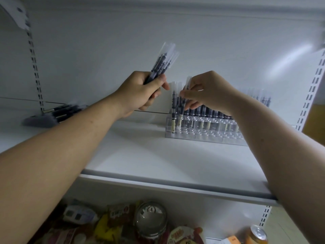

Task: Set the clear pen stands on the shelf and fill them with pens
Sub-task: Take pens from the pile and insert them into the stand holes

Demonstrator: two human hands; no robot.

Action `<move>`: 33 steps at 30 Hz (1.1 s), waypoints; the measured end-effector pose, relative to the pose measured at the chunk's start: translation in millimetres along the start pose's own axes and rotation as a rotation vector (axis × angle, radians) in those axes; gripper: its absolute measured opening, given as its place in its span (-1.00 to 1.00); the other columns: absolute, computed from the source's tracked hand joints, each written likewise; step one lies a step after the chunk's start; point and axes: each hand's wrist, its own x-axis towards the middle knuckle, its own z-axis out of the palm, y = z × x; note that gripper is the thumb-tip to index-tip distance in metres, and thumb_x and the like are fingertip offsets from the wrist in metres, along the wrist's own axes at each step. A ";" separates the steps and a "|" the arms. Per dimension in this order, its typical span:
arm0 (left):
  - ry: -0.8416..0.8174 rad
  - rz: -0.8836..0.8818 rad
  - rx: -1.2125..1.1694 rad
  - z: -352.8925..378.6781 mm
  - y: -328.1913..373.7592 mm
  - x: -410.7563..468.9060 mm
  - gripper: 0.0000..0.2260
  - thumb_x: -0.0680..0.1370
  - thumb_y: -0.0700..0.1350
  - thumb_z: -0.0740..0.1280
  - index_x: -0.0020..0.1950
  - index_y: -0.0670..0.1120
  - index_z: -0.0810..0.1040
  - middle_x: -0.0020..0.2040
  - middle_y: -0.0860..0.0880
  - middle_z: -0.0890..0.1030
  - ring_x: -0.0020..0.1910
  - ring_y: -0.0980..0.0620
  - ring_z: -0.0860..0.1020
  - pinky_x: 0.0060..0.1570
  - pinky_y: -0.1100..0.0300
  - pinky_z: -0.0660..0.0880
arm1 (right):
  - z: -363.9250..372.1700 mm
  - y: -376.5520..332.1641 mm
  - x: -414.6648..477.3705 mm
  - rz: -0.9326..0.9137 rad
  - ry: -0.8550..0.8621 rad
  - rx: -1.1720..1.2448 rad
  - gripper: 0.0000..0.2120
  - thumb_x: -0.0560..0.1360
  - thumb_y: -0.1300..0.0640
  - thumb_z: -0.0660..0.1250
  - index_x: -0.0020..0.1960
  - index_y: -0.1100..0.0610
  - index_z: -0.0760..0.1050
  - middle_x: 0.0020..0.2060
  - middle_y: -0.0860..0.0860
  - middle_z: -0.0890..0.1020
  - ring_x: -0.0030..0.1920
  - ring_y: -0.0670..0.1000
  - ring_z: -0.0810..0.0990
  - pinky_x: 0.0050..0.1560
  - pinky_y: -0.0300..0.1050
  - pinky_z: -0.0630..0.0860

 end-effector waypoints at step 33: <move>-0.153 -0.139 -0.108 -2.7 5.6 -5.5 -0.82 0.77 -0.07 0.20 0.10 -0.14 0.53 -0.29 0.01 0.26 -0.46 0.09 0.14 -0.50 0.28 0.06 | -6.2 -7.7 -7.1 -0.042 0.008 -0.279 -0.71 0.46 -0.22 0.51 -0.14 0.01 0.68 -0.34 -0.08 0.74 -0.21 0.08 0.77 0.00 0.19 0.71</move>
